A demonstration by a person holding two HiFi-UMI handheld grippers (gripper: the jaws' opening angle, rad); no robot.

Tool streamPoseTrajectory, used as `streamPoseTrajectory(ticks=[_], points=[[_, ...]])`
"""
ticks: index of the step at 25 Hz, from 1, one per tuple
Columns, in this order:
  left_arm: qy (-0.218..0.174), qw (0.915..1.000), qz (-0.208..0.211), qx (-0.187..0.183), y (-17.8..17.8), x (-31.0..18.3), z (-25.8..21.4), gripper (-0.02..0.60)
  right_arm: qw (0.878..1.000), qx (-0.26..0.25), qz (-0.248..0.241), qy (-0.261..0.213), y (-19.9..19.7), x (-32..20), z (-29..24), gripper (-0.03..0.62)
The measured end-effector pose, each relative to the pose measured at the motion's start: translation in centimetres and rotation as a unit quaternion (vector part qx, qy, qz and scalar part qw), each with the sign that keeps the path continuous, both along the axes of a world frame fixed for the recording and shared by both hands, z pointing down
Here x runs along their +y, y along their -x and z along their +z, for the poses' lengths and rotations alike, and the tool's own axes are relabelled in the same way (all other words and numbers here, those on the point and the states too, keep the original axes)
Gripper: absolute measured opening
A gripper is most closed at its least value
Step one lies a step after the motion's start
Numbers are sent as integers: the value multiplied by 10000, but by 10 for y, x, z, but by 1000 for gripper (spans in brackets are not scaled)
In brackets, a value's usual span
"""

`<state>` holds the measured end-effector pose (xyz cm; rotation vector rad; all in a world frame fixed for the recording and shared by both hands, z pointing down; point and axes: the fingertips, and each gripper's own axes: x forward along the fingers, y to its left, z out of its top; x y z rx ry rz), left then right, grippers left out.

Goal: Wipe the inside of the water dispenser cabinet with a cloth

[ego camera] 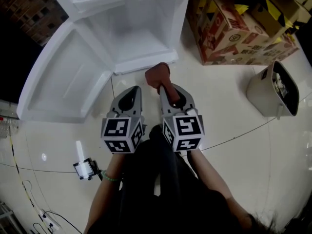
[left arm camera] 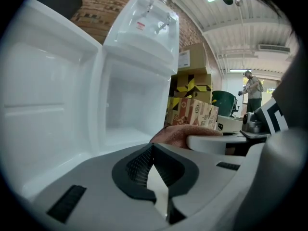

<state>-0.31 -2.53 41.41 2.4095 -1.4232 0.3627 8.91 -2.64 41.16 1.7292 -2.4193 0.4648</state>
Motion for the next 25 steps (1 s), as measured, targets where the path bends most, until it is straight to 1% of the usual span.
streamPoseTrajectory(ticks=[4, 8, 16, 20, 25], points=[[16, 10000, -54, 48, -2, 4, 1, -5, 10000, -4, -50, 8, 0, 2, -6, 71], [55, 9999, -125, 96, 2, 3, 3, -5, 10000, -51, -65, 41, 4, 2, -6, 71], [121, 9996, -252, 88, 13, -1, 10, -5, 9999, 64, -71, 121, 5, -10, 8, 71], [181, 9995, -264, 72, 15, -2, 16, -5, 9997, 24, -81, 241, 9, -11, 15, 71], [195, 9994, -262, 61, 16, -4, 18, -5, 9996, 30, -82, 255, 9, -13, 20, 71]])
